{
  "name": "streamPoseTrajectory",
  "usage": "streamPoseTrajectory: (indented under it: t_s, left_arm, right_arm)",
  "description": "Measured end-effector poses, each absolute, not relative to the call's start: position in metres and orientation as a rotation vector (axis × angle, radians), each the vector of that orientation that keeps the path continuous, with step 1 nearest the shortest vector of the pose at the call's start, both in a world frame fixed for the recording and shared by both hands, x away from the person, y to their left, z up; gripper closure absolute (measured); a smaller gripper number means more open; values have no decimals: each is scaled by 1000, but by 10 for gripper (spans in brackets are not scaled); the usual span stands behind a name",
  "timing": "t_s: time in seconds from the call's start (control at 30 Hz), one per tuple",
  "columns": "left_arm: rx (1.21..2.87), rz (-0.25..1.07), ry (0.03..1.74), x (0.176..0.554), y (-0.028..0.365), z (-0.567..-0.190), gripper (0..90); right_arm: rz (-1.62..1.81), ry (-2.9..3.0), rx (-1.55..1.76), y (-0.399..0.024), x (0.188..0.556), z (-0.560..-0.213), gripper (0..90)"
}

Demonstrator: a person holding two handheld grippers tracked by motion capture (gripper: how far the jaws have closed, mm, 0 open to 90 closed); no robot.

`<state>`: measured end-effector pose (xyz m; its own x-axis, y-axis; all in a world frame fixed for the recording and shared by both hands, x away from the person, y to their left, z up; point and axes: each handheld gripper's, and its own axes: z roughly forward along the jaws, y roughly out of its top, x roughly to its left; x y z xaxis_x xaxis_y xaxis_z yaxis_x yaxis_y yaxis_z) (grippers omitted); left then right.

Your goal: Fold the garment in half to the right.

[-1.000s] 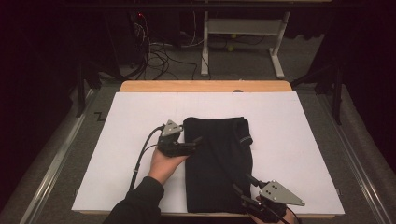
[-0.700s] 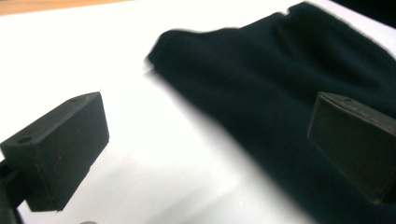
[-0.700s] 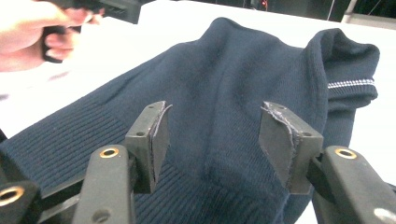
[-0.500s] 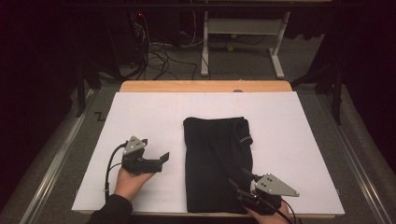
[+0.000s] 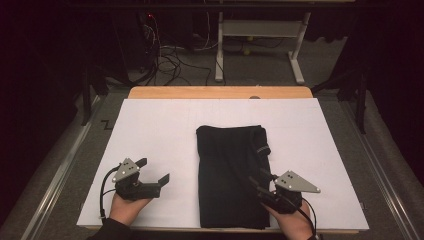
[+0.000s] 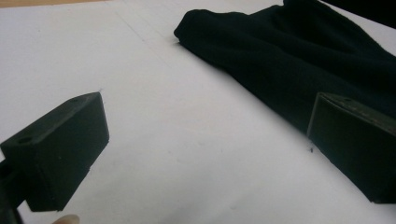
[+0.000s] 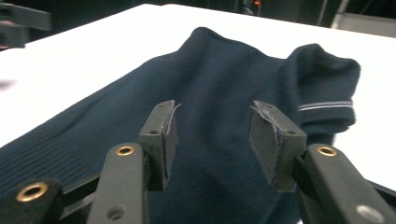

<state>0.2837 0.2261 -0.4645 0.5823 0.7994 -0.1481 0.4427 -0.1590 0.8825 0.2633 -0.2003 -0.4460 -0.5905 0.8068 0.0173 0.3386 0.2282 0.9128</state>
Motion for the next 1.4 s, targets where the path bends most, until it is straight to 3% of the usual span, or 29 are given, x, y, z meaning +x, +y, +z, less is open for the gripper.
streamPoseTrajectory:
  t_s: [0.33, 0.53, 0.77, 1.4]
  left_arm:
    - [1783, 444, 1034, 290, 235, -468, 0]
    - [1773, 454, 1065, 294, 244, -470, 0]
    - [1770, 457, 1059, 290, 247, -468, 0]
    - [1760, 461, 1035, 290, 241, -463, 0]
  right_arm:
    - [1271, 1955, 1172, -242, 296, -455, 405]
    - [1303, 1907, 1208, -276, 295, -460, 183]
    - [1337, 1863, 1202, -306, 277, -460, 1]
    - [1347, 1802, 1145, -318, 250, -457, 0]
